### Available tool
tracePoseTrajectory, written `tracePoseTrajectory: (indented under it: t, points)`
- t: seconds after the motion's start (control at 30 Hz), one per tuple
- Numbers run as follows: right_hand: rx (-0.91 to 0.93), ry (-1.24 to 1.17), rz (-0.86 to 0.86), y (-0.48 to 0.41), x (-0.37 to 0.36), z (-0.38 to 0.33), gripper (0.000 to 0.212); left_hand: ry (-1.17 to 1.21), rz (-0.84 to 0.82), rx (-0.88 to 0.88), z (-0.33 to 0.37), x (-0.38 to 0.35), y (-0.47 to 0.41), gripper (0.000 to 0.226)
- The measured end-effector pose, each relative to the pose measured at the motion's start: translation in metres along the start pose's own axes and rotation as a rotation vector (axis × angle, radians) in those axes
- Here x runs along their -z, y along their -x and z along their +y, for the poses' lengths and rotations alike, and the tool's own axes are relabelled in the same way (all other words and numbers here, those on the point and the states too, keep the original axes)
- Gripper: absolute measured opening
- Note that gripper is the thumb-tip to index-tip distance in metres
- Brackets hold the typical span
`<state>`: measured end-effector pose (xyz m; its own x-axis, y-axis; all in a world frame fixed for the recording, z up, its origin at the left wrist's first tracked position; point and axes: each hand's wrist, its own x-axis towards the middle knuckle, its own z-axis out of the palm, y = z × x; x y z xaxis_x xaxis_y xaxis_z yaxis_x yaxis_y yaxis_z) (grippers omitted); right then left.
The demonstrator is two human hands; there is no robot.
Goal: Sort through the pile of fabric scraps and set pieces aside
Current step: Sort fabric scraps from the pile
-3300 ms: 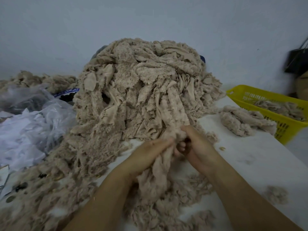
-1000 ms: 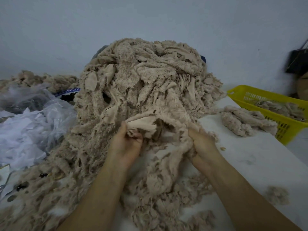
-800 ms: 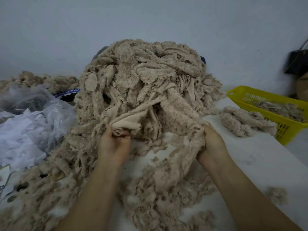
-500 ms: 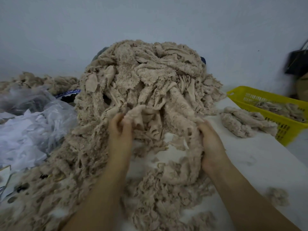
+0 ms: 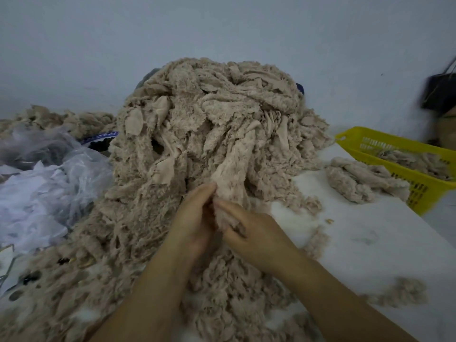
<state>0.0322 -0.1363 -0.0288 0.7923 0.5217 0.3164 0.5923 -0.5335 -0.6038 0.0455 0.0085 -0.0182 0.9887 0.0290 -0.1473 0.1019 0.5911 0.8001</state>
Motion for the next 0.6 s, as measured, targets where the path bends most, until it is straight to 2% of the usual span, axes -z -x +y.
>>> tracePoseTrajectory:
  t: [0.07,0.1,0.17,0.27,0.37,0.43,0.5,0.6]
  points:
    - [0.006,-0.003,0.021,0.0,0.002,0.002,0.027,0.089,0.028,0.071,0.003,0.002,-0.002,0.042]
    - [0.013,0.006,0.026,0.0,0.002,0.002,0.022,0.132,0.039,0.089,0.004,0.003,-0.003,0.043]
    - [0.025,0.02,0.023,0.001,0.001,0.003,0.024,0.203,0.035,0.129,0.004,0.004,-0.003,0.043]
    - [0.042,0.015,0.007,0.001,-0.003,0.004,0.029,0.29,-0.057,0.205,0.004,0.004,-0.001,0.048]
    - [0.017,-0.081,-0.019,0.001,-0.006,0.007,0.034,0.304,-0.113,0.224,0.004,0.004,-0.002,0.037]
    - [-0.064,-0.245,0.007,0.001,-0.006,0.013,0.038,0.264,-0.13,0.211,0.004,0.003,-0.002,0.032]
    - [-0.181,-0.384,0.083,-0.001,-0.002,0.018,0.041,0.168,-0.15,0.176,0.002,0.002,-0.003,0.038]
    - [-0.358,-0.646,0.174,-0.007,0.002,0.026,0.043,-0.102,-0.172,0.062,-0.006,-0.002,0.003,0.041]
